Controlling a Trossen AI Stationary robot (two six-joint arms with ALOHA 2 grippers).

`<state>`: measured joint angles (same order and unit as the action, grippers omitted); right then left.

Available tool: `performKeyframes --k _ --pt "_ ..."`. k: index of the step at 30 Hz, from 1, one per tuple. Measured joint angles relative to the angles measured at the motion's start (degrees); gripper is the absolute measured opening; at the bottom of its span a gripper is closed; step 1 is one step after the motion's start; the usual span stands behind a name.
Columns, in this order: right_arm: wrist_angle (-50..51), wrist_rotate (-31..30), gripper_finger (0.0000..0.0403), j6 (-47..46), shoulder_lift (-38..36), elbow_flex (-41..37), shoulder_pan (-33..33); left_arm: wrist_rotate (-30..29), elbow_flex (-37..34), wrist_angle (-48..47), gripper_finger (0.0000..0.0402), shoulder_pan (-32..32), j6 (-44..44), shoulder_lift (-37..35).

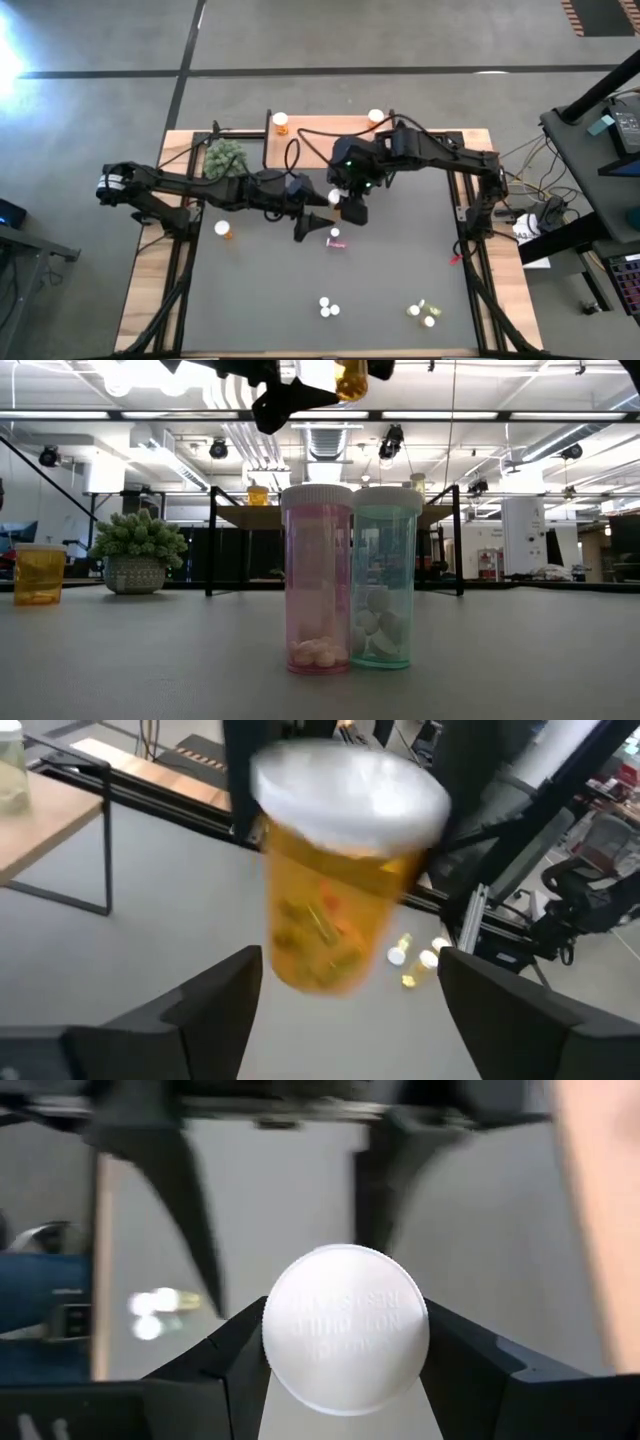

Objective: Pick and place medicine bottles onto shelf by color
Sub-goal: Put the large orange pill bottle on the shelf

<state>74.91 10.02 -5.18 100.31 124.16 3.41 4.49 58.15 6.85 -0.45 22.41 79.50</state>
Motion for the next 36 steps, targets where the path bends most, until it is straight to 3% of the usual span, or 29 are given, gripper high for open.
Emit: performKeyframes --k 5,9,22,30,36 --pt "5.2 -11.1 0.0200 1.9 -2.1 0.5 2.3 -0.3 0.0 0.5 0.0295 0.5 0.0 0.0" --pt "5.1 -16.1 0.0203 3.7 -3.4 0.7 6.0 -0.2 0.1 0.6 0.0296 0.9 1.2 0.0" --pt "-9.2 -16.2 0.0205 6.2 0.1 -3.9 22.8 5.2 -0.5 -4.0 0.0296 3.2 1.3 -2.6" --pt "-25.8 -16.0 0.0205 3.5 2.8 -9.9 24.7 5.5 -0.5 -14.8 0.0295 3.5 8.6 -5.1" --pt "-29.2 -16.0 0.0205 -0.2 6.6 -10.2 24.7 2.5 -0.5 -19.0 0.0295 3.5 10.3 -7.1"
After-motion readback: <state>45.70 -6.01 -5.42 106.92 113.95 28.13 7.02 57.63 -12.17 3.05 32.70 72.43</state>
